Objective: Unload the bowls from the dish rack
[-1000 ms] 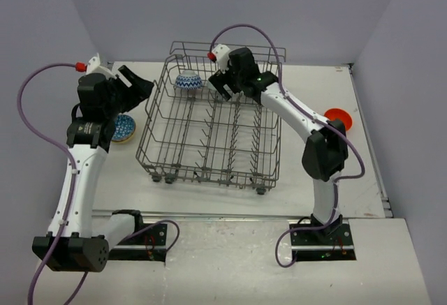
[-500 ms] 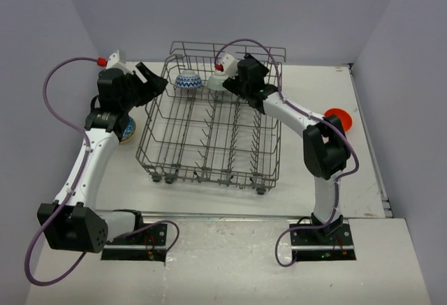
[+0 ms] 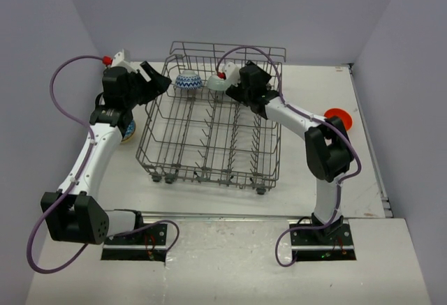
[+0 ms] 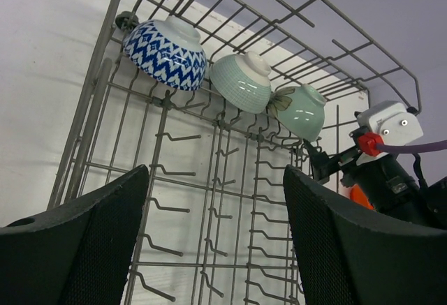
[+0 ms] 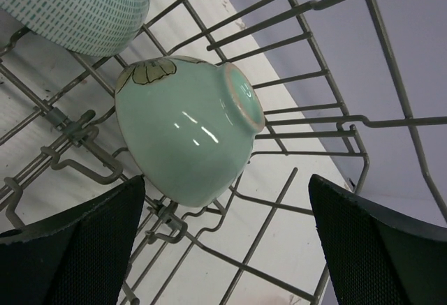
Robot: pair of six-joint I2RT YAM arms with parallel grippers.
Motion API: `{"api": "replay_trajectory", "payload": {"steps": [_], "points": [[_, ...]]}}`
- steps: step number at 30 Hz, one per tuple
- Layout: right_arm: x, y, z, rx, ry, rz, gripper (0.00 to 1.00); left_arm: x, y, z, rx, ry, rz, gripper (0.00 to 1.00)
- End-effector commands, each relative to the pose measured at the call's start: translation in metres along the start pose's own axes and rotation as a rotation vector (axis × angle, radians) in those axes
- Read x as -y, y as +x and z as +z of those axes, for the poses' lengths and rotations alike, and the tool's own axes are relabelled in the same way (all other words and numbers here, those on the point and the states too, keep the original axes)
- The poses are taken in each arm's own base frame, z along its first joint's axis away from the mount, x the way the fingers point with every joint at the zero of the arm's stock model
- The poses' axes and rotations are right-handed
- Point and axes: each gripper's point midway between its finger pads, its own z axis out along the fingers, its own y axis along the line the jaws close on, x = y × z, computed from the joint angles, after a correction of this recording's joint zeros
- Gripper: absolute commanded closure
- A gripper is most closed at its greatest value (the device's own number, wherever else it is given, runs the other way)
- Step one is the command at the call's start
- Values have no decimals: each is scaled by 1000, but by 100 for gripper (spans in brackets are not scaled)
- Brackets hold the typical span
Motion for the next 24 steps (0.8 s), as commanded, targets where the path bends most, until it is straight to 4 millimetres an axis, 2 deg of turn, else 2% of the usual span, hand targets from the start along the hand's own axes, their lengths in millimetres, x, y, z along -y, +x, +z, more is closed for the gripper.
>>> {"api": "replay_trajectory", "payload": {"steps": [1,7,10,15,19,24], "points": [[22,-13,-15,41,54,20,1,16,-14,1,47,65,31,21],[16,-7,-8,47,51,-4,1,19,-13,4,50,85,18,21],[11,-4,3,37,51,-27,1,21,-16,4,57,94,21,21],[16,-9,18,53,109,-57,1,30,-25,1,80,116,29,21],[11,-10,25,55,88,-59,1,35,-33,-4,106,122,39,21],[11,-1,38,33,137,-90,1,41,-39,-7,121,144,46,20]]}}
